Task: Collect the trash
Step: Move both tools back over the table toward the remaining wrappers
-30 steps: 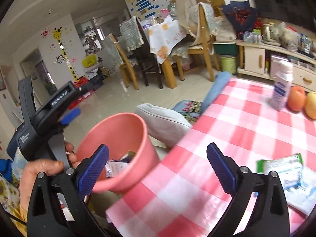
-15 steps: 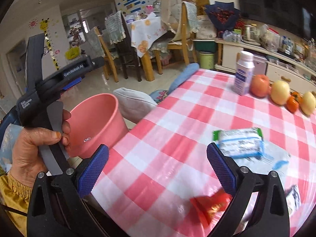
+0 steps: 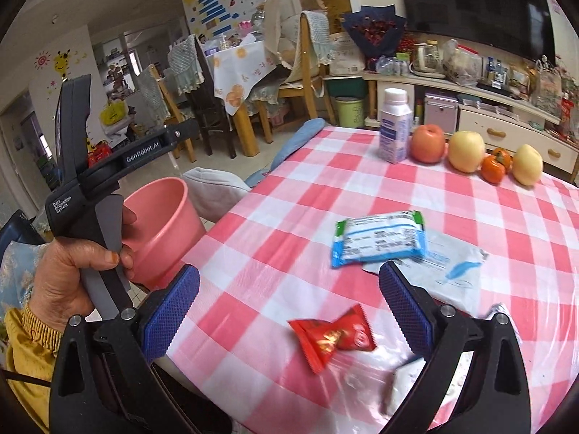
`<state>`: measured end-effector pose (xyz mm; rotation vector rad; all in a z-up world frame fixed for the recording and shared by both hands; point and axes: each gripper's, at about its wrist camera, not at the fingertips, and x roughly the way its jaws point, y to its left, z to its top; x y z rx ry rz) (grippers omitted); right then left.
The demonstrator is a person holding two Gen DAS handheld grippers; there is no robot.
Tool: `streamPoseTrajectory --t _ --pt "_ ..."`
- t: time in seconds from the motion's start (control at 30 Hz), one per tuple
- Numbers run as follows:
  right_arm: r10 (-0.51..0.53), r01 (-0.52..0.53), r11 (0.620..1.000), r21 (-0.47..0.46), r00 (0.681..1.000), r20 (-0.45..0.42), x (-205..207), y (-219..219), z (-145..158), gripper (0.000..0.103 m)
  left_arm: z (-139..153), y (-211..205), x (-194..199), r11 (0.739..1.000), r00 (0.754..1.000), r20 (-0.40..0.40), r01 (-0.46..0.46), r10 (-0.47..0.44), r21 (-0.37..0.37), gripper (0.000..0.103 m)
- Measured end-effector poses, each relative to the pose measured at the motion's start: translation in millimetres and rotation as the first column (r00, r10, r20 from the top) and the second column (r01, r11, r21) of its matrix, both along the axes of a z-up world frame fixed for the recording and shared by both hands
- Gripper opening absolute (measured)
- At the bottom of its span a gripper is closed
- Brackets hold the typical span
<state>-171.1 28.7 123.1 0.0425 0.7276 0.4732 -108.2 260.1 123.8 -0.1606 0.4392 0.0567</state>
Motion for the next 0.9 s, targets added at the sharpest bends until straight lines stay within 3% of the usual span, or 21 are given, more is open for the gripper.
streamPoseTrajectory --t 0.4,0.57,0.7,0.9 --pt "-0.076 0.076 0.997 0.006 0.997 0.026 -20.0 -50.4 -4.3 0.098 -11.9 -53.6 10.2 0.983 0.980 -0.097 0.180 -0.176 0.042 0.092" --pt "-0.115 0.116 0.993 0.009 0.993 -0.007 -27.5 -71.5 -13.7 0.098 -19.6 -76.7 11.6 0.955 0.948 -0.135 0.295 -0.289 0.026 0.092" --pt "-0.153 0.153 0.988 -0.002 0.988 -0.034 -33.4 -85.6 -19.5 0.098 -31.9 -99.6 13.8 0.904 0.883 -0.205 0.428 -0.422 -0.018 0.092" --pt "-0.291 0.295 0.956 0.008 0.948 -0.131 -33.6 -120.0 -36.6 0.098 -54.4 -131.8 4.1 0.807 0.753 -0.307 0.581 -0.582 -0.102 0.092"
